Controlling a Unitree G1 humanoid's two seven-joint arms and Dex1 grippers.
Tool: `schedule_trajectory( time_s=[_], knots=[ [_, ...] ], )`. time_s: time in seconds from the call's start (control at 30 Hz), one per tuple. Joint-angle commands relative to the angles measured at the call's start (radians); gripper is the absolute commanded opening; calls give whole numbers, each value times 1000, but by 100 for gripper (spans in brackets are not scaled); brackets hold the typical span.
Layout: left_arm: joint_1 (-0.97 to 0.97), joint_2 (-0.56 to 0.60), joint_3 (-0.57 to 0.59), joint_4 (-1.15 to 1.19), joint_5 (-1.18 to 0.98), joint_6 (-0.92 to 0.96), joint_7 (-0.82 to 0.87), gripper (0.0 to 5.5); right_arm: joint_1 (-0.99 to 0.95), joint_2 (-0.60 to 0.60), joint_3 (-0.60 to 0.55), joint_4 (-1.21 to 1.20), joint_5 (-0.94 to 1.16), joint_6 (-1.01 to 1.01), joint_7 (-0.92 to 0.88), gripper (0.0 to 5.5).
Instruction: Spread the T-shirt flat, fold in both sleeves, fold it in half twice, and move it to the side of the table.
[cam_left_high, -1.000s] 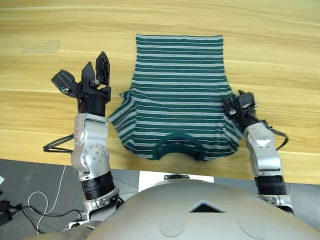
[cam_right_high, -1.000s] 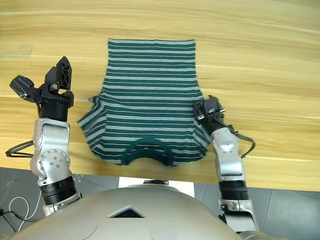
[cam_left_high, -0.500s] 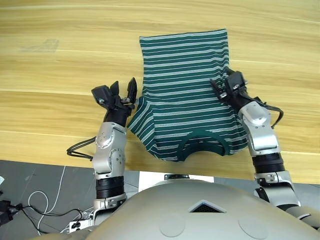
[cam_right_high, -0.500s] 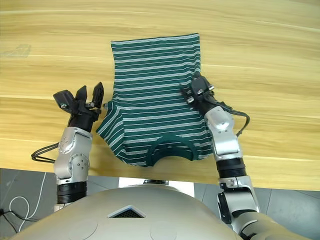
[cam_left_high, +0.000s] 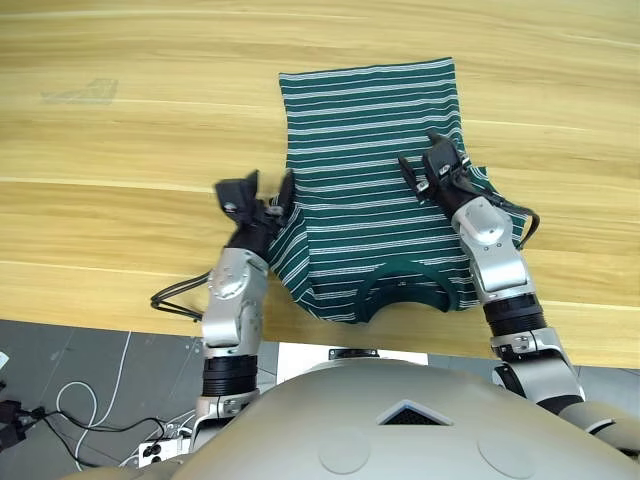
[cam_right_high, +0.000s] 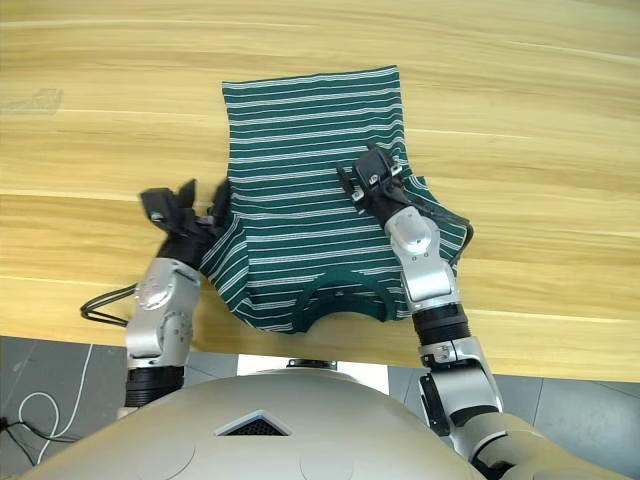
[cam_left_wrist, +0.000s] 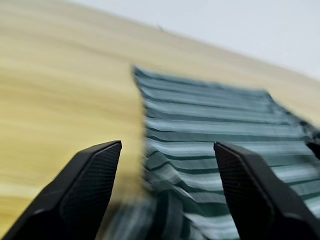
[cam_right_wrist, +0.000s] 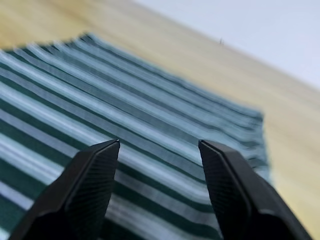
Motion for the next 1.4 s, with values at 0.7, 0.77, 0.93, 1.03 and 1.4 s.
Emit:
schedule_trajectory(
  time_s=[0.7, 0.77, 0.93, 1.03, 1.4],
  knots=[
    [-146, 189, 89, 198, 121, 177, -15, 344, 80, -13, -172, -571, 238, 181, 65, 293],
    [-146, 205, 93, 212, 127, 160, -26, 344, 82, -17, -209, -582, 257, 185, 53, 293],
    [-230, 221, 102, 349, 151, 82, -28, 344, 68, -6, -237, -563, 268, 188, 30, 293],
    [-282, 238, 128, 428, 159, 8, -16, 344, 66, 1, -229, -548, 269, 181, 31, 293],
    [-68, 199, 256, -161, -165, -359, -283, 344, 108, -8, -152, -436, 129, -8, -10, 293]
  ],
)
